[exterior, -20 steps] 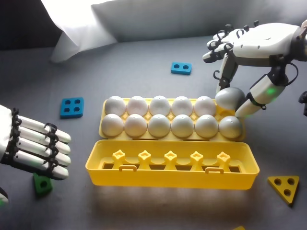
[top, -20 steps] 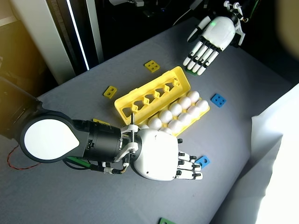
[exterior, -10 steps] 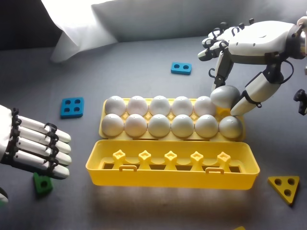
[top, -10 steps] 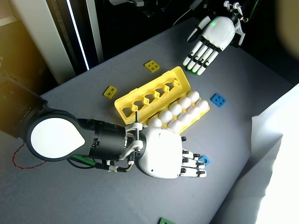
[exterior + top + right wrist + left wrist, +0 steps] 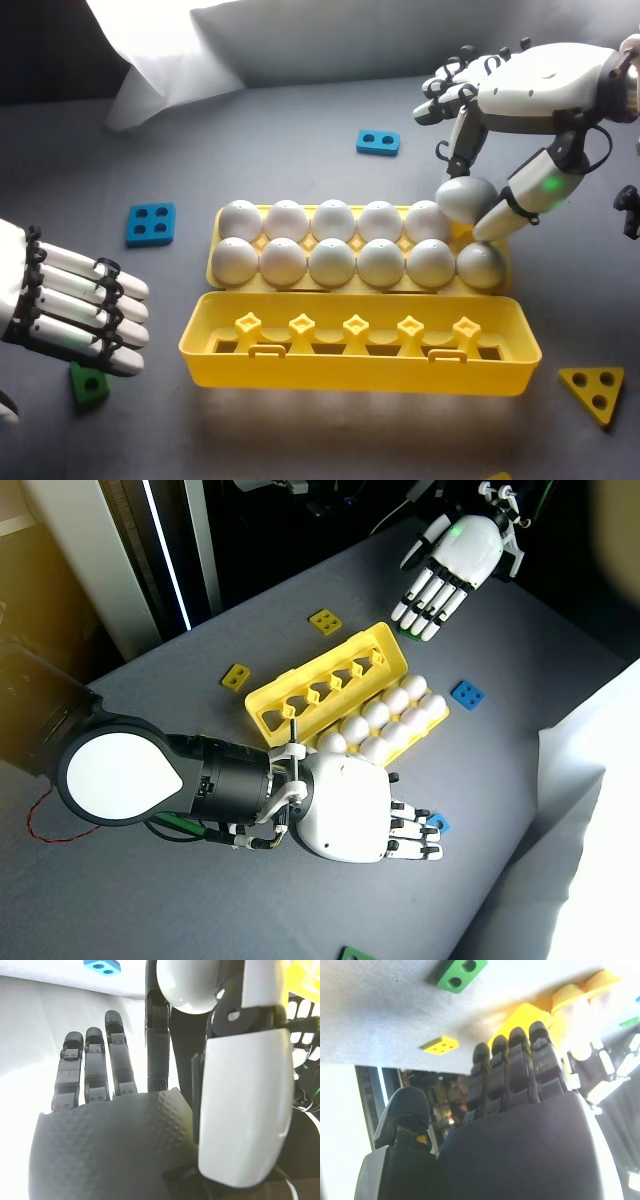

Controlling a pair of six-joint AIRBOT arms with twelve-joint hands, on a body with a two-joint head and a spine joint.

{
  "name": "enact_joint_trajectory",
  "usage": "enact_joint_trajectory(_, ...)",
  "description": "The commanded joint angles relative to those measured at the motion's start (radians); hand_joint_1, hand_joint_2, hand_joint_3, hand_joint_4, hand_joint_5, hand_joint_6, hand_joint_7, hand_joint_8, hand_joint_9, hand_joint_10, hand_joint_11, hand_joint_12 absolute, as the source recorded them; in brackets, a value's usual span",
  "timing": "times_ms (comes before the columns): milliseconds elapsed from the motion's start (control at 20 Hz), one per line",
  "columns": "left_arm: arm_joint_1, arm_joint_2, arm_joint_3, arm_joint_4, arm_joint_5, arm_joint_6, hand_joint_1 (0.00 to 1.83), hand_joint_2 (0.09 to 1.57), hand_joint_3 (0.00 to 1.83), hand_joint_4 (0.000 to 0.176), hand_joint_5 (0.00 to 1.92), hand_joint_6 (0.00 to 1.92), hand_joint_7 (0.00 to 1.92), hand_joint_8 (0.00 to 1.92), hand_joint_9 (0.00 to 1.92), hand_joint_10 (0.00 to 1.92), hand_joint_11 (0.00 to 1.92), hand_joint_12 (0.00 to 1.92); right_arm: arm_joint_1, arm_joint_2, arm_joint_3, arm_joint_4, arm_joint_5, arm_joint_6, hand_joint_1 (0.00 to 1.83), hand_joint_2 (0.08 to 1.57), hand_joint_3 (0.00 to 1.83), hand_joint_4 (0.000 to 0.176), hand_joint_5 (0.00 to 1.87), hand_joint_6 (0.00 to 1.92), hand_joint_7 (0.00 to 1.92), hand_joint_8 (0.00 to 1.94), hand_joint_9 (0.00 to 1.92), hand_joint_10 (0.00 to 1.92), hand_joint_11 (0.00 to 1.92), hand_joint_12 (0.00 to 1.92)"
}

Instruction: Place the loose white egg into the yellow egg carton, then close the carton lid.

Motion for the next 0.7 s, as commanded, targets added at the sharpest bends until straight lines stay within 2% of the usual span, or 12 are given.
enact_joint_trajectory(0,-0.004,0.017,0.003,-0.064,-0.052,-0.003,0.0,1.43,0.0,0.0,0.16,0.01,0.13,0.01,0.08,0.01,0.05,0.04,0.007,0.01,0.005,0.033,0.06,-0.001,0.7,0.78,0.0,0.172,0.95,0.0,0.18,0.0,0.0,0.0,0.0,0.0)
enact_joint_trajectory(150,-0.004,0.017,0.003,-0.064,-0.052,-0.003,0.0,1.43,0.0,0.0,0.16,0.01,0.13,0.01,0.09,0.01,0.04,0.03,0.007,0.01,0.006,0.033,0.06,-0.003,0.62,0.76,0.0,0.176,0.87,0.0,0.15,0.0,0.0,0.0,0.0,0.0)
enact_joint_trajectory(350,-0.004,0.017,0.003,-0.064,-0.052,-0.003,0.0,1.44,0.0,0.0,0.25,0.01,0.22,0.01,0.18,0.01,0.11,0.09,0.007,0.01,0.006,0.033,0.06,-0.003,0.57,0.74,0.0,0.176,0.8,0.0,0.16,0.01,0.0,0.0,0.0,0.0)
enact_joint_trajectory(450,-0.004,0.017,0.003,-0.064,-0.052,-0.003,0.0,1.44,0.0,0.0,0.16,0.0,0.15,0.0,0.1,0.0,0.05,0.06,0.006,0.01,0.006,0.033,0.06,-0.003,0.54,0.74,0.0,0.176,0.66,0.0,0.1,0.0,0.0,0.0,0.0,0.0)
enact_joint_trajectory(500,-0.004,0.017,0.003,-0.064,-0.052,-0.003,0.0,1.44,0.0,0.0,0.17,0.01,0.16,0.01,0.11,0.01,0.06,0.07,0.006,0.01,0.006,0.033,0.061,-0.004,0.51,0.73,0.0,0.176,0.62,0.0,0.1,0.0,0.0,0.0,0.0,0.0)
enact_joint_trajectory(550,-0.004,0.018,0.003,-0.064,-0.052,-0.003,0.0,1.43,0.0,0.0,0.2,0.01,0.18,0.01,0.13,0.01,0.08,0.08,0.01,0.011,0.006,0.033,0.061,-0.004,0.44,0.73,0.0,0.176,0.49,0.0,0.05,0.0,0.0,0.0,0.0,0.0)
enact_joint_trajectory(650,-0.005,0.019,0.003,-0.064,-0.052,-0.003,0.0,1.43,0.0,0.0,0.22,0.0,0.2,0.0,0.15,0.0,0.09,0.11,0.03,0.02,0.006,0.033,0.083,-0.004,0.41,0.72,0.0,0.176,0.35,0.0,0.02,0.0,0.0,0.0,0.0,0.0)
